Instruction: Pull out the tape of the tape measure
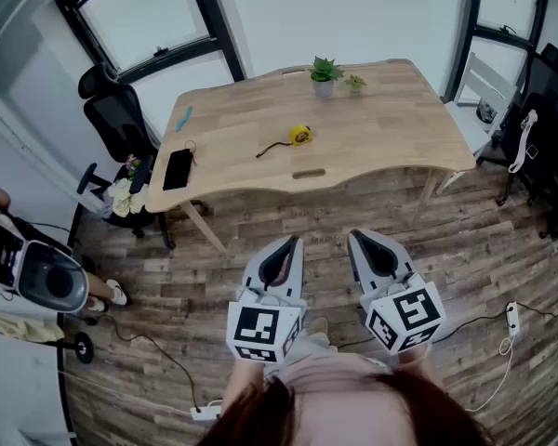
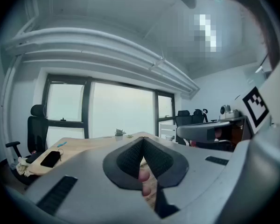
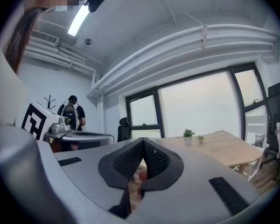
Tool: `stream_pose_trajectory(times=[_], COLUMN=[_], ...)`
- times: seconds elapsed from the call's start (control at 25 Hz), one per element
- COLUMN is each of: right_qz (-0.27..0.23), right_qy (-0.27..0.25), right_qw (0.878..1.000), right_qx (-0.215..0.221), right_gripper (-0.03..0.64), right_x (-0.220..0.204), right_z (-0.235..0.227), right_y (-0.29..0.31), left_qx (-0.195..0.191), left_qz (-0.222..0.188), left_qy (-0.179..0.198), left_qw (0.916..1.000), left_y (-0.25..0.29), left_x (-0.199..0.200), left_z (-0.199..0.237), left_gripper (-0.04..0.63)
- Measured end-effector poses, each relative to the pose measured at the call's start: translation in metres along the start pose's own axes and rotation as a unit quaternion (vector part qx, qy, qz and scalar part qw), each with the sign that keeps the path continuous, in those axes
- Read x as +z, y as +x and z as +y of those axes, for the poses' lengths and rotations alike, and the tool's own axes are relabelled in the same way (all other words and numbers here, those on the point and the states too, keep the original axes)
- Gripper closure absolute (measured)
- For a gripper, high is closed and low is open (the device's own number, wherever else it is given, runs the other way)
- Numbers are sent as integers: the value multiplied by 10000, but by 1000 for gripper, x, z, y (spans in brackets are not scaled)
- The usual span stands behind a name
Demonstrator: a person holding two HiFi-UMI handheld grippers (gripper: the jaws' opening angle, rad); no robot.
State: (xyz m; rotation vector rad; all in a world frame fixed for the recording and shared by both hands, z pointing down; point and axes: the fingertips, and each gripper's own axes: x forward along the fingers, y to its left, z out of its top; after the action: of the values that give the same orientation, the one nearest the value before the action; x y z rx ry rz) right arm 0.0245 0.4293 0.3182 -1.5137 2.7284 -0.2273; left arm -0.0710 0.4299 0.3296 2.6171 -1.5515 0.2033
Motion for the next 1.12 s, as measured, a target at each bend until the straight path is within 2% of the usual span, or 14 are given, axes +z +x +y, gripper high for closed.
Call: stream_pose_trajectory(times=[0.6,1.12], right_qz=[-26,4], right_qy=[383,329], right_qw=[9991,9990], right_qx=[-190,-313], right_gripper=[617,617], right_x=[-3,-1], right_z=[-7,-22], right_y=[71,110], left_qx=[-220,-424], left_qz=[218,190], left_qy=[84,54], left_qw=[9995,9989], left_y=[42,80], left_x=[-8,0], left_z=[61,80], left_gripper=[594,594])
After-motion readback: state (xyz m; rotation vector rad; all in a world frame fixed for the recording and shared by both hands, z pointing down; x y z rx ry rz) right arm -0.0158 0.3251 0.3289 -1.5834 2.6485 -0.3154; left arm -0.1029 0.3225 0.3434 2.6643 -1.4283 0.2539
